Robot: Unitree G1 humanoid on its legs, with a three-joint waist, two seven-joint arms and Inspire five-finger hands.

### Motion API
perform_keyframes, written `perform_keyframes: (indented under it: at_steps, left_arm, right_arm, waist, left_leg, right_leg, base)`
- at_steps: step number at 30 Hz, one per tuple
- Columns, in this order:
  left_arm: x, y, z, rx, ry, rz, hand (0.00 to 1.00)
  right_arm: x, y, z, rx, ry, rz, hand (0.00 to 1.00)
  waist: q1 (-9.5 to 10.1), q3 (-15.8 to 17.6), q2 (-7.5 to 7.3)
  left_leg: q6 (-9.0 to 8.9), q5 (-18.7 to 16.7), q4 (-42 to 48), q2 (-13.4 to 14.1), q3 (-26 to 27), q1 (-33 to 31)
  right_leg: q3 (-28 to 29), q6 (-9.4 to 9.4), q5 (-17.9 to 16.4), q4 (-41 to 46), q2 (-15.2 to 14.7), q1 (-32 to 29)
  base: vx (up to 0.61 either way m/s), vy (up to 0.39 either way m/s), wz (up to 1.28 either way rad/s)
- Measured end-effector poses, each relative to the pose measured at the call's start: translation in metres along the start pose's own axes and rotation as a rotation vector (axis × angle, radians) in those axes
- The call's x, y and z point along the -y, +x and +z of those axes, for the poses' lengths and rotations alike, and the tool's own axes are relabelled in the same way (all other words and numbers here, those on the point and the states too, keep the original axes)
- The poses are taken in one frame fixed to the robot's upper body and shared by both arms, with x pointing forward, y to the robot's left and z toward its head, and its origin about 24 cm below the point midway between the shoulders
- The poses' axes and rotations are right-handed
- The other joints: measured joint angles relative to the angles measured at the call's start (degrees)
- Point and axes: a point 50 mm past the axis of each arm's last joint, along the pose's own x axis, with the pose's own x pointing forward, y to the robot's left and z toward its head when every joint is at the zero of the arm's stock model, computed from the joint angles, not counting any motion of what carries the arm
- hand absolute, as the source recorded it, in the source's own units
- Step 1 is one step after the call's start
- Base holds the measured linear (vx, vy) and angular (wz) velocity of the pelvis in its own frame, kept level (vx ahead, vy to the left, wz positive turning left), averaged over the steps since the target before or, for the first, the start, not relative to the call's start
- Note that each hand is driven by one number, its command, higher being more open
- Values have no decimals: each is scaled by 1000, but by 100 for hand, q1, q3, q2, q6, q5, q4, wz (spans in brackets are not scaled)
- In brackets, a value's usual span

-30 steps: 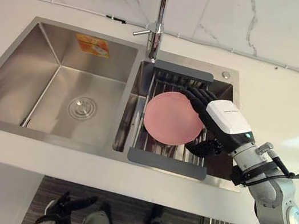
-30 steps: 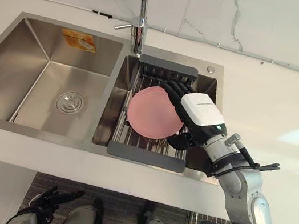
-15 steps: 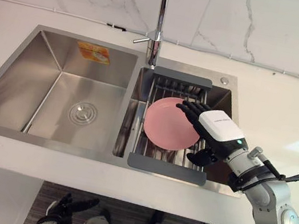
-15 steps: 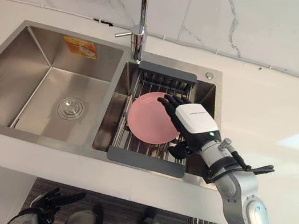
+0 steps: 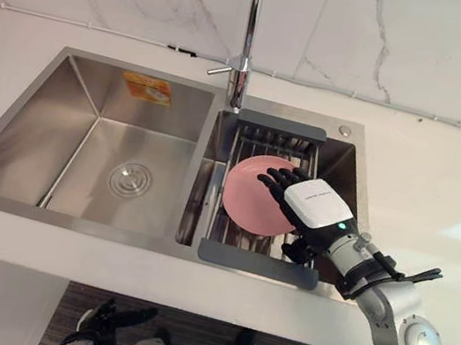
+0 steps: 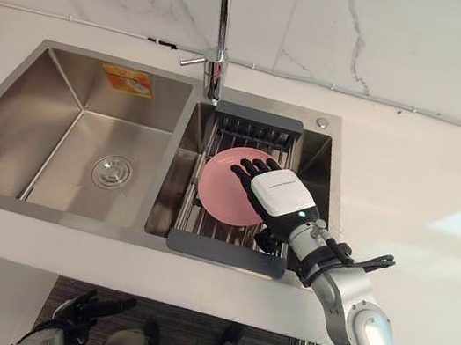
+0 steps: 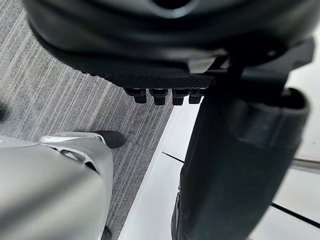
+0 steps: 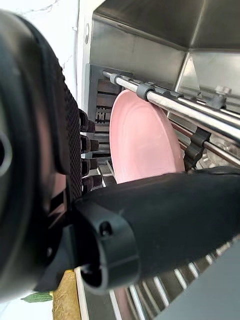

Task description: Walk over to the sink, pick up the cup, carry it to the dishwasher, place the cup inside the dishwasher, then close the dishwasher door

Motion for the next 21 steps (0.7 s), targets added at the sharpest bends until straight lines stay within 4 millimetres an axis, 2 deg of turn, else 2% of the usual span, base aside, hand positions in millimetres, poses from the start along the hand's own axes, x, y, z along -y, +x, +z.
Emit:
perform_keyframes:
  at_steps: [6,7,13,16,21]
  left_arm:
    - [5,1,-5,-21,-2,-10,100]
    - [6,1,-6,-23,-2,-12,100]
    - [9,1,-9,-37,14,-19,100]
    - [13,1,-13,-52,30,-31,100]
    - [14,1,-18,-75,29,-29,100]
  right_arm:
    - [-12,4,0,-28,-30,33,100]
    - [-12,4,0,-29,-27,33,0]
    - [-19,7,2,-43,-48,56,0]
    - [-28,9,3,-49,-61,74,0]
    - [-23,10,3,-70,-108,-117,0]
  waist:
    - [50,-128,-1]
    - [52,-128,-1]
    - [72,-203,-4]
    - [99,-224,-4]
    - [105,-230,-6]
  left_leg:
    - [-4,63,-159,-39,-16,85]
    - [-6,69,-171,-41,-26,94]
    - [-4,111,-255,-55,-74,143]
    - [-5,120,-258,-57,-86,146]
    - [-3,122,-262,-60,-87,145]
  right_leg:
    - [-27,5,8,-65,0,64]
    - [-37,5,8,-70,0,76]
    - [-88,5,49,-190,21,176]
    - [-105,-1,106,-306,46,237]
    - [-104,-9,156,-398,69,271]
  base:
    - [0,0,0]
    - [-20,28,4]
    - [-16,14,4]
    - [-5,11,1]
    - [-10,38,0]
